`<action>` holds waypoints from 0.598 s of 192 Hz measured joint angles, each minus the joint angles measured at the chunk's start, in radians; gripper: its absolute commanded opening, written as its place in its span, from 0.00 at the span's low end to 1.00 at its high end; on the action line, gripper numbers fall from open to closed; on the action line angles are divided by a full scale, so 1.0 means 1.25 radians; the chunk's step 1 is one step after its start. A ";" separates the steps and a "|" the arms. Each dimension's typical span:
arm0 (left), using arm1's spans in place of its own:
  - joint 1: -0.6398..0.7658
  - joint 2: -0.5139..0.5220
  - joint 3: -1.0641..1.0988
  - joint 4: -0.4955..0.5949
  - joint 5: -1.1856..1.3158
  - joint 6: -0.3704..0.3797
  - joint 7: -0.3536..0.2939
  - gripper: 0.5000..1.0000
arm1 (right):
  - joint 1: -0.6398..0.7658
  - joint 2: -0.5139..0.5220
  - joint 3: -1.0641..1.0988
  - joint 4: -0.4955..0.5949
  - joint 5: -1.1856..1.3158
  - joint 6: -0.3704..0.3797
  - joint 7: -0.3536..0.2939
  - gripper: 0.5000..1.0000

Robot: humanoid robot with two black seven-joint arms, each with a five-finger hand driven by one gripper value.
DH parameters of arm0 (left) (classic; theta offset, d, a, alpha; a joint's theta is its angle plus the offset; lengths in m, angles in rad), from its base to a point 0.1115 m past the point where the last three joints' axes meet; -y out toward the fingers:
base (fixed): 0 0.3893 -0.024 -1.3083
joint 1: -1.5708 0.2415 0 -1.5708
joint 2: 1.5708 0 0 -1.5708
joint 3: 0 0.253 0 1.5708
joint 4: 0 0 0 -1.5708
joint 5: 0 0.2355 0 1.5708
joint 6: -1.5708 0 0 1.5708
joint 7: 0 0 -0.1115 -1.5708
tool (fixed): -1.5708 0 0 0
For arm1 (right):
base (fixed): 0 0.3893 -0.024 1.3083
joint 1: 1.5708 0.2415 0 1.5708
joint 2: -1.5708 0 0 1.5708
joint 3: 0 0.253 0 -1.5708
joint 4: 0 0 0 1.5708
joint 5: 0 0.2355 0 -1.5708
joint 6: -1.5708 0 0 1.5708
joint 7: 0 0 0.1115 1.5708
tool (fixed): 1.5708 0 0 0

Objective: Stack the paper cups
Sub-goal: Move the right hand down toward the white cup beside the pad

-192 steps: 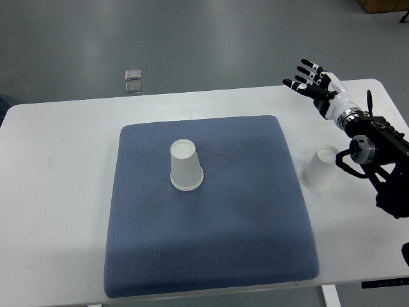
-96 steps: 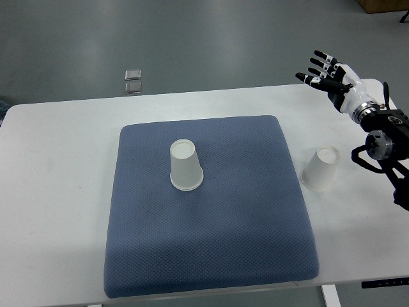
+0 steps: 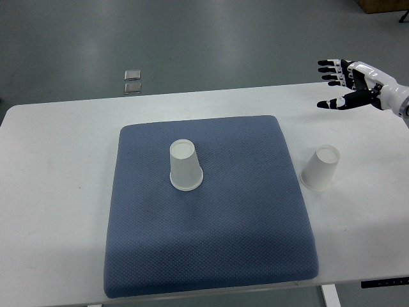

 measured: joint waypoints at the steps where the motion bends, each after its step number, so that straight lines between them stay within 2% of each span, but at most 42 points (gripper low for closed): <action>1: 0.000 0.000 0.000 0.000 0.000 0.000 0.000 1.00 | 0.000 -0.002 -0.001 0.002 -0.006 0.001 0.001 0.83; 54: 0.000 0.000 0.000 0.000 0.000 0.000 0.000 1.00 | 0.017 -0.093 -0.094 0.084 -0.225 0.060 0.031 0.83; 79: 0.000 0.000 0.000 0.000 0.000 0.000 0.000 1.00 | 0.027 -0.113 -0.127 0.093 -0.290 0.085 0.038 0.83; 115: 0.000 0.000 0.000 0.000 0.000 0.000 0.000 1.00 | 0.029 -0.120 -0.151 0.096 -0.341 0.092 0.041 0.83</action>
